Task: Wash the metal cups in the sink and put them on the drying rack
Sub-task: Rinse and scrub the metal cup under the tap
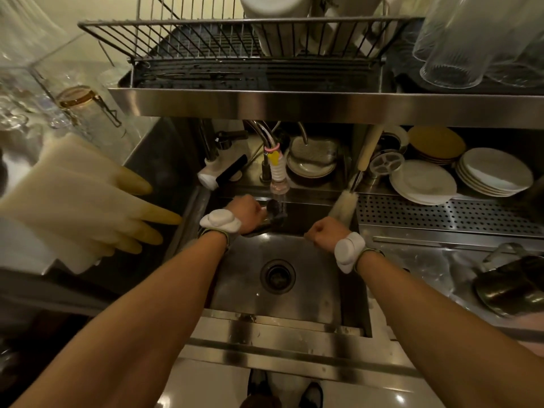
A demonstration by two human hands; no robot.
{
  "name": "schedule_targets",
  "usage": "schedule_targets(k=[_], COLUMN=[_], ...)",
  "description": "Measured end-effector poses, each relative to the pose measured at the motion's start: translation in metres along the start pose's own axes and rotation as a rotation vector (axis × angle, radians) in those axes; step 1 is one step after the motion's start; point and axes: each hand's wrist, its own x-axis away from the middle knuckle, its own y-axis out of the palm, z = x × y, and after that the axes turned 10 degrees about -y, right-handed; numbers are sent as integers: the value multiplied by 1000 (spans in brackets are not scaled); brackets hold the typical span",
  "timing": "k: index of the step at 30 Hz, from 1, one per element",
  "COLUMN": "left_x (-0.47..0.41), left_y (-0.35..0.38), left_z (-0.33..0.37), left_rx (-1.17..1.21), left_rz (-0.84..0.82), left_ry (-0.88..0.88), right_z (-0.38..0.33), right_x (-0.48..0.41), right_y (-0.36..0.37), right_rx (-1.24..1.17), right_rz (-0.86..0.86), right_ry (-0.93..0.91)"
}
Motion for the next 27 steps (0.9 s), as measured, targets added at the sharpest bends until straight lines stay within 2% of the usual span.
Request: schedule_targets(k=[6, 13, 24, 27], left_x=[12, 24, 22, 16], left_y=[-14, -18, -14, -7], left_z=[15, 21, 16, 16], left_rx=[-319, -554, -607, -501], left_rz=[215, 311, 333, 296], left_ry=[24, 124, 130, 81], right_z=[-11, -17, -14, -12], right_x=[5, 10, 8, 6], right_y=[-11, -16, -15, -13], right_rx=[-10, 35, 47, 53], right_rz=[9, 50, 31, 18], right_ry=[-24, -42, -35, -21])
